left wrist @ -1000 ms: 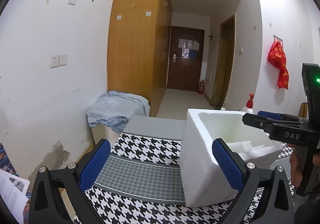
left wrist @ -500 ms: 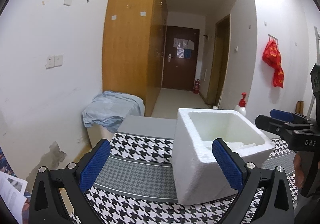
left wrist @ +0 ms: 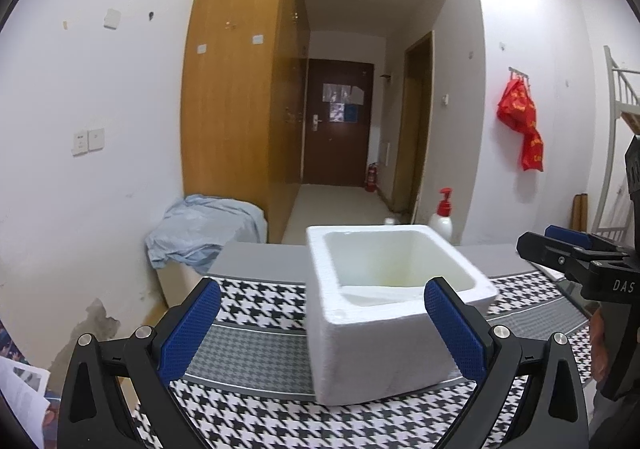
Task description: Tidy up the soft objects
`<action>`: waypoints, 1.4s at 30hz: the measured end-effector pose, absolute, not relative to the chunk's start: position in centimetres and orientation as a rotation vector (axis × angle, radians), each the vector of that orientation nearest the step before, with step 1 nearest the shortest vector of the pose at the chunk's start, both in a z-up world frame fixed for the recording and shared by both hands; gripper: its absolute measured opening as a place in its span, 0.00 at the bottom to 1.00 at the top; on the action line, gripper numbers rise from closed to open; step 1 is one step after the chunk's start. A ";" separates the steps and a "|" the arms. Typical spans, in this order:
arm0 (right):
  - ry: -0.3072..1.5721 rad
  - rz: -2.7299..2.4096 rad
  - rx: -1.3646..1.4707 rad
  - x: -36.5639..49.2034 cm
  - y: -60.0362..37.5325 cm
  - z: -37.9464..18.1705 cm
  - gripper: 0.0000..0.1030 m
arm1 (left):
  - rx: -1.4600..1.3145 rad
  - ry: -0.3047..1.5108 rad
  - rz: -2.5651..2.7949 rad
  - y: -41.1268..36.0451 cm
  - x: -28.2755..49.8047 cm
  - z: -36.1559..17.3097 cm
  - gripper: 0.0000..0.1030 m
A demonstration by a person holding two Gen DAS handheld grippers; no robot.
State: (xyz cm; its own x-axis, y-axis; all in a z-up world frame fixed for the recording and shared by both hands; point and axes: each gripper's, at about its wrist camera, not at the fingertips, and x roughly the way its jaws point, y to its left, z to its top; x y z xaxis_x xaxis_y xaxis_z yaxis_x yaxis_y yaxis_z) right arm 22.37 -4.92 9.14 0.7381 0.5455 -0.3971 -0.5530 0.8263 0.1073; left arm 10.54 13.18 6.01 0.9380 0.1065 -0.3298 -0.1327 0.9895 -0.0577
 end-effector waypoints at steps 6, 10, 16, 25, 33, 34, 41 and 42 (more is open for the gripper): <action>0.411 0.565 -0.008 21.0 -7.4 9.5 1.00 | -0.098 0.325 0.076 11.0 10.7 6.4 0.99; 0.386 0.542 0.006 19.8 -9.3 9.6 1.00 | -0.094 0.323 0.045 9.3 10.5 6.7 0.99; 0.357 0.493 0.006 18.3 -11.5 9.7 1.00 | -0.070 0.303 0.025 7.0 10.1 7.3 0.99; 0.322 0.467 0.008 15.9 -13.9 9.0 1.00 | -0.048 0.258 0.031 4.1 8.7 6.9 0.99; 0.294 0.495 0.001 13.7 -14.9 7.3 1.00 | -0.026 0.198 0.047 2.6 6.2 6.0 0.99; 0.290 0.492 0.000 13.3 -15.0 7.2 1.00 | -0.027 0.183 0.058 2.5 5.8 5.8 0.99; 0.256 0.460 0.003 11.3 -15.5 5.7 1.00 | -0.049 0.166 0.066 1.9 4.0 4.1 0.99; 0.258 0.456 0.003 11.0 -15.5 5.4 1.00 | -0.056 0.158 0.074 2.0 3.6 3.9 0.99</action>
State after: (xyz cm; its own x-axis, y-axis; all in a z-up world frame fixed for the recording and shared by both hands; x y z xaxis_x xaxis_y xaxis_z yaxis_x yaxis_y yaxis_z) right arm 11.00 -15.46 5.37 0.8661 0.4355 -0.2454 -0.4348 0.8985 0.0601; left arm 3.64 1.97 3.86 0.9847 0.0692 -0.1596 -0.0780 0.9957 -0.0494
